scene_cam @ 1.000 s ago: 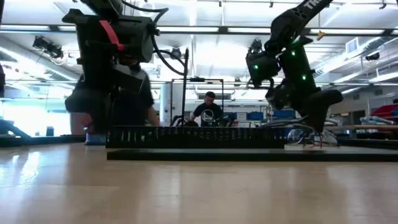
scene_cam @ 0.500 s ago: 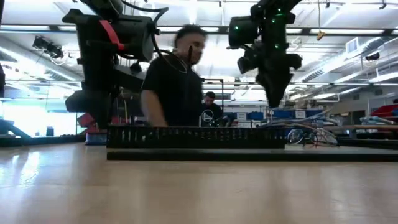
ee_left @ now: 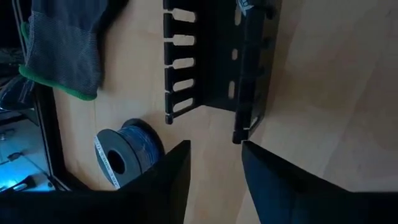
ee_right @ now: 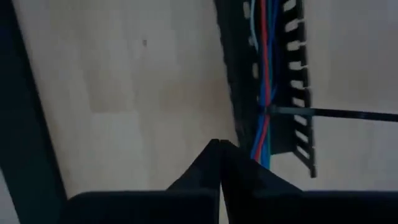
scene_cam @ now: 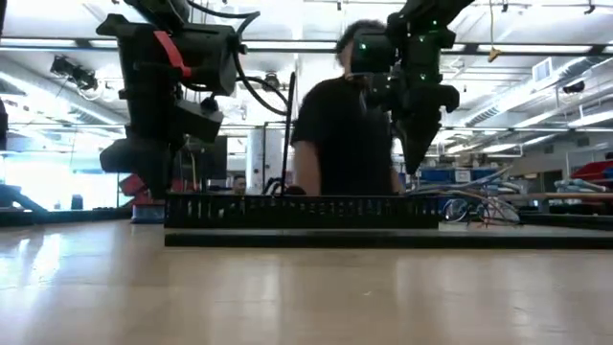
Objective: Ziptie cables
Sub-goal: Put the ziptied wire cables into the black cable duct
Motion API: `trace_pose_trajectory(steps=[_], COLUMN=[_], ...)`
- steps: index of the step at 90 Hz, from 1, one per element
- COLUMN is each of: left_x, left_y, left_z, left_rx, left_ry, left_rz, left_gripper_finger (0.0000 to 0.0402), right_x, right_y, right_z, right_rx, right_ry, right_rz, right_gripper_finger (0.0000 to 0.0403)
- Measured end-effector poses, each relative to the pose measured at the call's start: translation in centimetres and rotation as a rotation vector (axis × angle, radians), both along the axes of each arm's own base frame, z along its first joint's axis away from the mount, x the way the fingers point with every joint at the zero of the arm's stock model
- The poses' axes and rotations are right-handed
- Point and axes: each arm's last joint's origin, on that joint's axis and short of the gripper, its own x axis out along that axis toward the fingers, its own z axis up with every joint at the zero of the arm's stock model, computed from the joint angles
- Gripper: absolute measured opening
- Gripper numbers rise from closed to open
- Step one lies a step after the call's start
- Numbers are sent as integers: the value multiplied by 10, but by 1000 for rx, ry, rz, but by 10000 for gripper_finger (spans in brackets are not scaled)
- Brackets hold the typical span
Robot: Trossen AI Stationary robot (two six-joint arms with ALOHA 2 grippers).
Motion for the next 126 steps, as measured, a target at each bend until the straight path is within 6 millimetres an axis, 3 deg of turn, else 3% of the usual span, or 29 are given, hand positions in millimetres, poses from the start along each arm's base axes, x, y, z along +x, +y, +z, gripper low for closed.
trace_pose_trajectory(steps=[49, 94, 106, 126], left_x=[0, 0, 0, 0], left_y=[0, 0, 0, 0], left_z=[0, 0, 0, 0], left_rx=[-8, -8, -8, -15], left_ry=[2, 3, 2, 2], left_rz=[0, -1, 0, 1], left_gripper_finger=[137, 137, 137, 137], right_x=[-20, -30, -27, -16], right_y=[-34, -29, -28, -28], right_z=[-21, -49, -44, -10], right_rx=[-13, 83, 77, 24], right_ry=[21, -13, -15, -124], right_rz=[-95, -85, -69, -46], right_gripper_finger=[0, 0, 0, 0])
